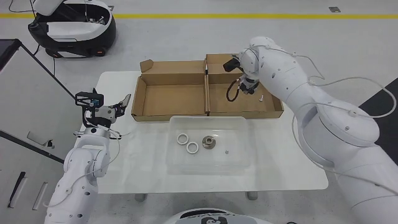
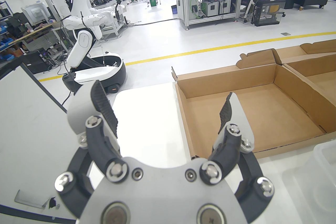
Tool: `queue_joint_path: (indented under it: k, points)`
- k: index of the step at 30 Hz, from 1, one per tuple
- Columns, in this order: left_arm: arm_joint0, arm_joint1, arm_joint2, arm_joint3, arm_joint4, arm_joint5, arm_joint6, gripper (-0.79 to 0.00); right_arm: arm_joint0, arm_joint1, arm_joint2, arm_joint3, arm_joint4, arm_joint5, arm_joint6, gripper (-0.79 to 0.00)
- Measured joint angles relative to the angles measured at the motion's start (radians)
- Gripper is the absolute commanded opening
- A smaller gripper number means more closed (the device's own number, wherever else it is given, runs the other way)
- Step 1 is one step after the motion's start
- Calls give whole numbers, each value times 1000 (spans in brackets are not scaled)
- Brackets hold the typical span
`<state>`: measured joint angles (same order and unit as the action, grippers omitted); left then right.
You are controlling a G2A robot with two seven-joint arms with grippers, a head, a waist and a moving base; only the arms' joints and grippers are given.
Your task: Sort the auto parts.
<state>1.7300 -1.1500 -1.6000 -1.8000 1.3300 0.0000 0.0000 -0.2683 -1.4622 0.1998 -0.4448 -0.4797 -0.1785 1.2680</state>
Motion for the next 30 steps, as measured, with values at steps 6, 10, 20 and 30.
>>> queue_joint_path:
  k: [6,10,20,30]
  points:
    - [0,0,0,0,0,0,0,0,-37,-4,5,25,-36,46,-85,-785]
    - [0,0,0,0,0,0,0,0,-56,-6,16,39,-35,55,-111,-785]
    - [0,0,0,0,0,0,0,0,-98,-5,44,63,-45,71,-194,-785]
    - [0,0,0,0,0,0,0,0,-133,-3,59,81,-78,71,-215,-785]
